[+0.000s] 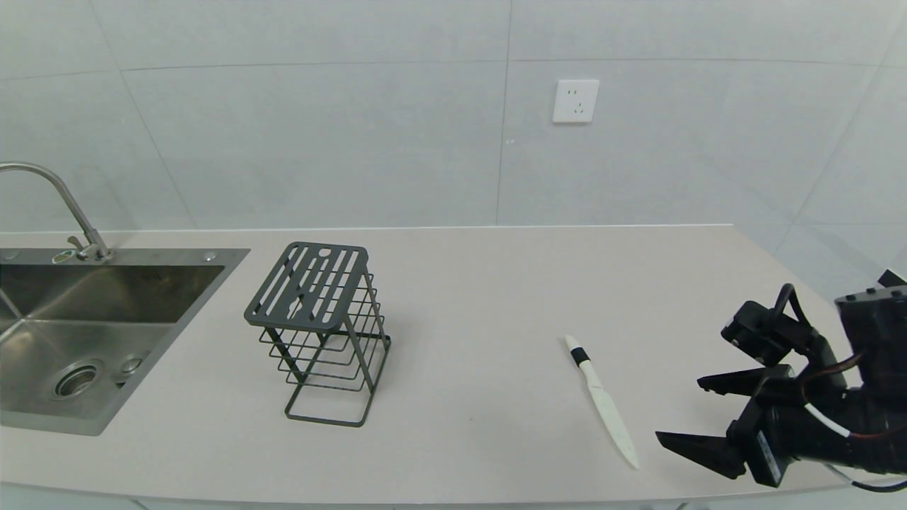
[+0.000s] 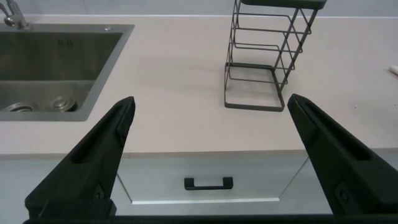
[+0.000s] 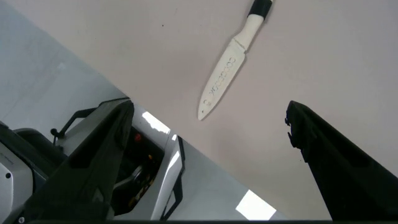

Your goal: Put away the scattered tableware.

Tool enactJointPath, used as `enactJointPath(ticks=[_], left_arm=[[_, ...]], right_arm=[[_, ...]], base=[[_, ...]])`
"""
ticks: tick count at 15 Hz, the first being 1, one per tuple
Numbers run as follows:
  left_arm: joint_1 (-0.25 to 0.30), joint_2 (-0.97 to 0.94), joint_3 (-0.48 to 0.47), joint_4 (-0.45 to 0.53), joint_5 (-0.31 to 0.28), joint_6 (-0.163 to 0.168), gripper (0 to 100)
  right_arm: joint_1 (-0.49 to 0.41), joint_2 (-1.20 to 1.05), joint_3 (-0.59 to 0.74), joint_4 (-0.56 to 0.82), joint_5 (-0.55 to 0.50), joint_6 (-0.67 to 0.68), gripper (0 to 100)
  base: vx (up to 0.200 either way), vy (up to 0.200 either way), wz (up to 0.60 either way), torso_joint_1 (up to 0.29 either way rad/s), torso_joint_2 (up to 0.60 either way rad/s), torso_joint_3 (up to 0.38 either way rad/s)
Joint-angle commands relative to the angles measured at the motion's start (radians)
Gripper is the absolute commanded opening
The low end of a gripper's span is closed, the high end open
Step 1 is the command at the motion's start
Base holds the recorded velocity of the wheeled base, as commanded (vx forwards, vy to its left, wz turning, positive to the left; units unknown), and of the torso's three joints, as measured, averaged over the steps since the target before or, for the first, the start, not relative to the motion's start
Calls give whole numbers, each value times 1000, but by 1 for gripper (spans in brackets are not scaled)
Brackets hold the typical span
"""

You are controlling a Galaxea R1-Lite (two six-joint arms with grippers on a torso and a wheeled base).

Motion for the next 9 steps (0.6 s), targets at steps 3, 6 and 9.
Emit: enactJointPath(ticks=[3, 6, 9], left_arm=[[0, 1, 0, 0, 0, 0, 100], [0, 1, 0, 0, 0, 0, 100], [0, 1, 0, 0, 0, 0, 100]], right_arm=[[5, 43, -6, -1, -2, 0, 100], [21, 83, -25, -1, -2, 1, 100], [38, 170, -90, -3, -49, 12, 100]], base=[[0, 0, 0, 0, 0, 0], [0, 0, 0, 0, 0, 0], [0, 0, 0, 0, 0, 0]])
